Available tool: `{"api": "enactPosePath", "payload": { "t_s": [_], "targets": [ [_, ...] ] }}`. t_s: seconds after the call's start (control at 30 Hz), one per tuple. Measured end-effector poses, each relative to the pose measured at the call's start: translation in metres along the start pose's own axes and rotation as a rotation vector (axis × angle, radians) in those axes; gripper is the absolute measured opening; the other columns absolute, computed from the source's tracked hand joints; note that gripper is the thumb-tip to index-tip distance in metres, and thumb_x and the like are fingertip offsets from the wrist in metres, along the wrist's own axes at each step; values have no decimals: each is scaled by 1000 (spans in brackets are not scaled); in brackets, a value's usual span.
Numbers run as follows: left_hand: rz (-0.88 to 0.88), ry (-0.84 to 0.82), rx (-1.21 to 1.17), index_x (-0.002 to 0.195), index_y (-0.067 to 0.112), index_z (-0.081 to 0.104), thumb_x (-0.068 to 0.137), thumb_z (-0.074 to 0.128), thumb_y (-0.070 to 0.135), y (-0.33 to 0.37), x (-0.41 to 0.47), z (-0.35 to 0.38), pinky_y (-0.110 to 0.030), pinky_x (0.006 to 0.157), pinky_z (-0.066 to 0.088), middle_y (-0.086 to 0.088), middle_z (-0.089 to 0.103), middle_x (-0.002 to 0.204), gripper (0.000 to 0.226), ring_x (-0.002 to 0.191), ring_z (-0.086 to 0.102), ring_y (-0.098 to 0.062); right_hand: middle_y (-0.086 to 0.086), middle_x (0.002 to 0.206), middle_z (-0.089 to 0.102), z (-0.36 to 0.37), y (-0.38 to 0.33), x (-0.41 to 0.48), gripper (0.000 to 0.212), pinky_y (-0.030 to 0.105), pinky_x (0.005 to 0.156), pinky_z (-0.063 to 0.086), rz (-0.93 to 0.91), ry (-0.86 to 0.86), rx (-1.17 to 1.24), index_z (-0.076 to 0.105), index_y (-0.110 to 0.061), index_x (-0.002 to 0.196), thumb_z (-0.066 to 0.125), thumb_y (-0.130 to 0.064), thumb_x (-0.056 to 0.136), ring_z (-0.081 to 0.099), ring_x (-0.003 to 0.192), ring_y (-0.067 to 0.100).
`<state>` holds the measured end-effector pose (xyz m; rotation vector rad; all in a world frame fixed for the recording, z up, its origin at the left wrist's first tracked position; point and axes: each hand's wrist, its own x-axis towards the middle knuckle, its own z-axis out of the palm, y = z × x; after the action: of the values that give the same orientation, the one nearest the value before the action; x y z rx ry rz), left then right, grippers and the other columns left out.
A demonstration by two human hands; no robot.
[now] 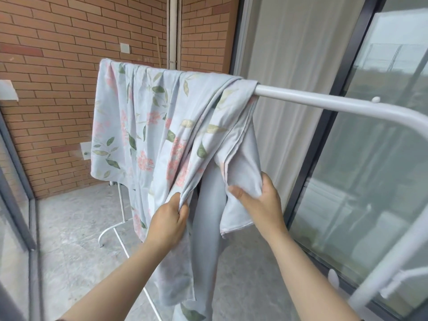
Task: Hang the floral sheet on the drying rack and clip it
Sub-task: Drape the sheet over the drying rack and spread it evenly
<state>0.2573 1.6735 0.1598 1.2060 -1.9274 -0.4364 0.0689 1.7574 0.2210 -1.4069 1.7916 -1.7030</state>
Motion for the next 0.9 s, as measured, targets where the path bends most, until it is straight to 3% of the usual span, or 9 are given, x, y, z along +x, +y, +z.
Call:
{"api": "enactPosePath", "payload": {
  "t_s": [0.1, 0.2, 0.33, 0.43, 0.5, 0.6, 0.7, 0.83, 0.9],
  "targets": [
    [-11, -15, -10, 80, 4, 35, 94, 41, 13, 0, -5, 2, -41, 57, 38, -21, 49, 63, 18, 61, 43, -38, -9, 119, 59, -4, 12, -5, 81, 31, 89, 46, 71, -101, -198, 40, -29, 136, 78, -32, 64, 54, 107, 13],
    [-9, -16, -1, 81, 3, 36, 94, 42, 12, -5, -9, 2, -40, 57, 38, -21, 49, 63, 17, 59, 41, -36, -7, 75, 60, -10, 11, -10, 19, 27, 61, 41, -8, 161, -131, 62, -18, 92, 61, -5, 78, 53, 72, 14],
    [-19, -47, 51, 85, 4, 40, 94, 43, 12, -15, -16, 6, -40, 58, 38, -16, 50, 63, 12, 61, 44, -34, -13, 52, 45, -26, -9, -10, 28, 19, 49, 33, -66, 508, 301, 59, -22, 63, 64, -3, 83, 38, 56, 4],
    [-32, -113, 92, 86, 7, 40, 93, 41, 14, -24, -27, 15, -39, 59, 39, -12, 51, 63, 10, 65, 50, -36, -12, 50, 28, -26, -19, -11, 40, 19, 45, 24, -65, 479, 327, 39, -17, 55, 60, -9, 89, 26, 51, 6],
    [-31, -166, 119, 89, 9, 41, 94, 41, 16, -28, -39, 24, -39, 59, 39, -9, 50, 63, 9, 67, 52, -37, -11, 53, 37, -24, -14, -13, 37, 24, 52, 31, -11, 383, 333, 45, -22, 55, 60, -24, 89, 35, 56, 9],
    [-27, -236, 118, 87, 14, 37, 95, 39, 19, -29, -59, 36, -35, 57, 32, -2, 45, 62, 10, 65, 46, -31, -5, 70, 62, -22, -3, -20, 21, 41, 65, 49, -7, 283, 241, 64, -22, 75, 61, -42, 82, 57, 71, 16],
    [-40, -263, 152, 86, 16, 35, 97, 38, 22, -31, -71, 40, -34, 59, 30, 1, 42, 62, 13, 65, 42, -26, -8, 90, 74, -25, 3, -22, 5, 37, 78, 53, -18, 212, 296, 69, -23, 91, 69, -27, 88, 68, 88, 10],
    [-41, -282, 178, 85, 17, 33, 99, 36, 24, -27, -74, 37, -33, 58, 29, 5, 37, 59, 16, 64, 40, -24, -14, 120, 64, -24, 15, -18, 63, 26, 94, 46, 47, 14, 83, 55, -28, 122, 82, -45, 68, 59, 114, 4],
    [-60, -281, 161, 84, 15, 34, 98, 36, 22, -25, -74, 34, -33, 56, 29, 4, 39, 60, 16, 61, 40, -23, -4, 115, 66, -21, 18, -13, 49, 28, 90, 47, 73, 108, -41, 58, -18, 119, 76, -37, 78, 61, 110, 15]
  ]
}}
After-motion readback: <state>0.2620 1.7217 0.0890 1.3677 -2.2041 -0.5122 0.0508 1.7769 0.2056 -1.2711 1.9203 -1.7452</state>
